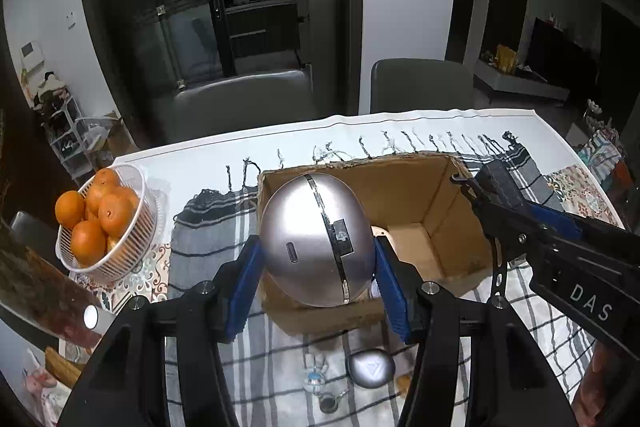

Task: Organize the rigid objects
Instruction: 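Carry the silver gadget with the left tool while the right tool carries the flashlight over the box, then release the silver gadget into the box with the left tool while the right tool releases the flashlight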

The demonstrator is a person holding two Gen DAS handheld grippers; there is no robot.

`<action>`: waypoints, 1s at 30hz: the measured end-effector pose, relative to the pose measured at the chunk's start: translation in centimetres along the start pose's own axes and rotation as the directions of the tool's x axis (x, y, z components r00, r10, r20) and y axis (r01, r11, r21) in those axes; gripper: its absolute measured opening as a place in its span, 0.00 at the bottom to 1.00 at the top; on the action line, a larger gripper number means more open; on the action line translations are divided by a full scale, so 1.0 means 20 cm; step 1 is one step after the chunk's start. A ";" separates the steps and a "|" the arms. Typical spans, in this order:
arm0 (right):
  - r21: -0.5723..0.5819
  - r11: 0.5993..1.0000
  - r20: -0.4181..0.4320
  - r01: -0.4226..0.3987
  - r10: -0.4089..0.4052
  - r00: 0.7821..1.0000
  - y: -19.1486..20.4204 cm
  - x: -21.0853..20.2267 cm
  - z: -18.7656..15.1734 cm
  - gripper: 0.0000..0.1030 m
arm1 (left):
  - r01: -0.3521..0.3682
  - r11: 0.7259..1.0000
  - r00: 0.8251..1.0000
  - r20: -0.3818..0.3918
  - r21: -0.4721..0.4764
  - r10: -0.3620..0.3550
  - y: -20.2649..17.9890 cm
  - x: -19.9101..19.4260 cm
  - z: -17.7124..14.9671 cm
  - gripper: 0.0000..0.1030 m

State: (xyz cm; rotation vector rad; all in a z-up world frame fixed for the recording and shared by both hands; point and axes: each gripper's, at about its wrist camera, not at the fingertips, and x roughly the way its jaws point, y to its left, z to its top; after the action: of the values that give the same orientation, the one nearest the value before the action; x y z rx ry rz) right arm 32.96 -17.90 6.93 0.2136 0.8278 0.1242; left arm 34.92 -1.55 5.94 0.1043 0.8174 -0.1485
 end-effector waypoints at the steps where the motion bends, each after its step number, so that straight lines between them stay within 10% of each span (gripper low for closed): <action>1: 0.004 1.000 -0.003 -0.003 0.003 1.000 0.00 0.01 0.01 0.34 | 0.004 1.000 1.000 -0.006 0.000 -0.004 0.00 0.01 0.01 0.53; 30: 0.042 0.997 -0.122 0.072 -0.067 0.990 -0.10 0.37 0.14 0.39 | 0.007 1.000 0.988 -0.152 -0.004 -0.008 0.03 0.32 0.09 0.58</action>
State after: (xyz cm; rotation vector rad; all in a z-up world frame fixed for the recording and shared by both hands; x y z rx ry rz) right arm 39.98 -18.89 3.00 0.2224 0.9578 0.0528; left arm 40.68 -1.91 2.46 0.1099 0.9704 -0.1476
